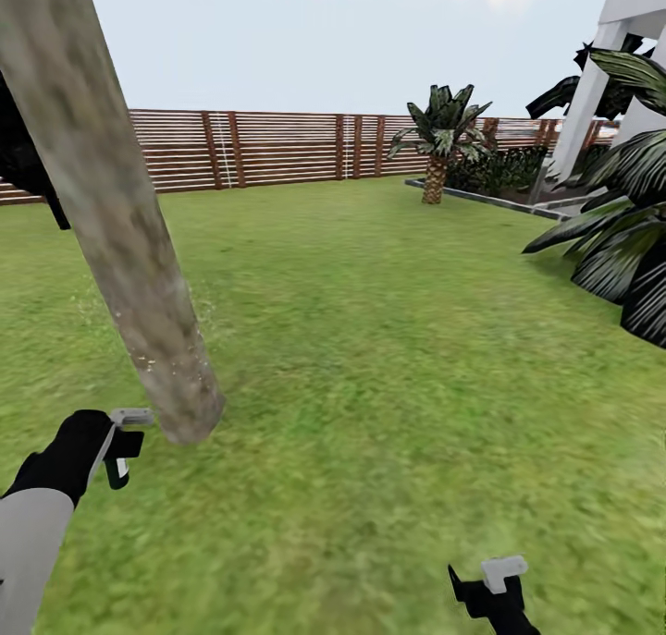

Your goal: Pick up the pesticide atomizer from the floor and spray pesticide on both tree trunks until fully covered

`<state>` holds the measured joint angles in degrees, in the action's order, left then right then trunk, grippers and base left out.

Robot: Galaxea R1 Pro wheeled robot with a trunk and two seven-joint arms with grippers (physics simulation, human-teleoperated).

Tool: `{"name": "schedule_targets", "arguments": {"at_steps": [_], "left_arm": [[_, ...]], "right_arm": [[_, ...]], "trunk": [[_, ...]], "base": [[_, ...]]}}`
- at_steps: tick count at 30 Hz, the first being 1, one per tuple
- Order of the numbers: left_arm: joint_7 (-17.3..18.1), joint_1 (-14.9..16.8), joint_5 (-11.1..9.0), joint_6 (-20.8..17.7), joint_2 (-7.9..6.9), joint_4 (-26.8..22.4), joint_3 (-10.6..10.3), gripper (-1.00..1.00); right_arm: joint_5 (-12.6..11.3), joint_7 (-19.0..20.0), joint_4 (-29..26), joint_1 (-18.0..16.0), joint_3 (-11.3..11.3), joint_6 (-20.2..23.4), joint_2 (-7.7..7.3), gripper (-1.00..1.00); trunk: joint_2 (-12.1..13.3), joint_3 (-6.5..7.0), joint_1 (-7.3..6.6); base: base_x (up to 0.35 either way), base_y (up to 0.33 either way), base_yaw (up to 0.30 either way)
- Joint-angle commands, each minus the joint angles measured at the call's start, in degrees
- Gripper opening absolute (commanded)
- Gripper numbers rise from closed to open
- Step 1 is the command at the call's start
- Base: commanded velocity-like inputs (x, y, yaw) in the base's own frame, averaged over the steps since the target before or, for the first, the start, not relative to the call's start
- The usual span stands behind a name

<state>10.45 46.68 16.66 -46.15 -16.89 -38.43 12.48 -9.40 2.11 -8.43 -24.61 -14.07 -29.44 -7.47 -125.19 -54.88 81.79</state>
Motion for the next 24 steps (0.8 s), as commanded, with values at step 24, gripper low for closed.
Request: {"name": "schedule_targets", "arguments": {"at_steps": [24], "left_arm": [[0.01, -0.01, 0.02, 0.18, 1.26, -0.46, 0.10, -1.00]], "right_arm": [[0.00, 0.00, 0.08, 0.00, 0.00, 0.00, 0.00, 1.00]], "trunk": [[0.00, 0.00, 0.00]], "base": [[0.071, -0.238, 0.148]]}}
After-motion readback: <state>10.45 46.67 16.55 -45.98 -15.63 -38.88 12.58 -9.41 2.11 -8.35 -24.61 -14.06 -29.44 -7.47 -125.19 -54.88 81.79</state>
